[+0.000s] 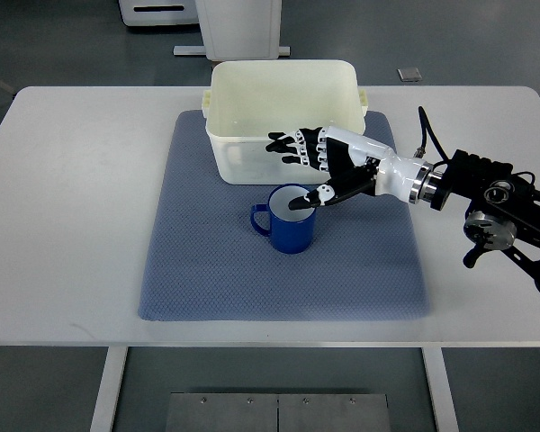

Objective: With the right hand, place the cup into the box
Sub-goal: 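Lower the right hand beside the blue mug and close fingers around it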

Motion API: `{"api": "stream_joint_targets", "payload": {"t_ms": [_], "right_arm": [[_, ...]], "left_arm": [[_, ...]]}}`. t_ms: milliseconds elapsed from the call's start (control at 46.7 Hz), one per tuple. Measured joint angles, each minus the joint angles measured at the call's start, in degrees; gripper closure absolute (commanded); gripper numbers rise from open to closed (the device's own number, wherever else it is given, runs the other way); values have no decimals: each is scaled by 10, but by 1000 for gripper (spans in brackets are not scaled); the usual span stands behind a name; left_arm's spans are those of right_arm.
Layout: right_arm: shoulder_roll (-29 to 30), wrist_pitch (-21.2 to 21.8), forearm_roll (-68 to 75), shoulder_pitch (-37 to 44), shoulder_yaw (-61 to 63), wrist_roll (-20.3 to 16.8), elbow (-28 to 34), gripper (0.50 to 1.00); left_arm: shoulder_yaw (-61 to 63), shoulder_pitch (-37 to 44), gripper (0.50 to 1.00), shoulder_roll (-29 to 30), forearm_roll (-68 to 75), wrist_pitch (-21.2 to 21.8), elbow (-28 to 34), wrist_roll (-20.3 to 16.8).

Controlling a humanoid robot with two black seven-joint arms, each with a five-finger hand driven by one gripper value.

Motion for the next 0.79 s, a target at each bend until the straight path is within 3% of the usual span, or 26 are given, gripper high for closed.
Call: {"api": "stream_joint_targets", "payload": {"t_ms": [792], "right_arm": [[23, -43, -2, -27, -23, 0, -38, 505]], "left_arm": [[0, 0, 500, 0, 0, 0, 0, 0]]}}
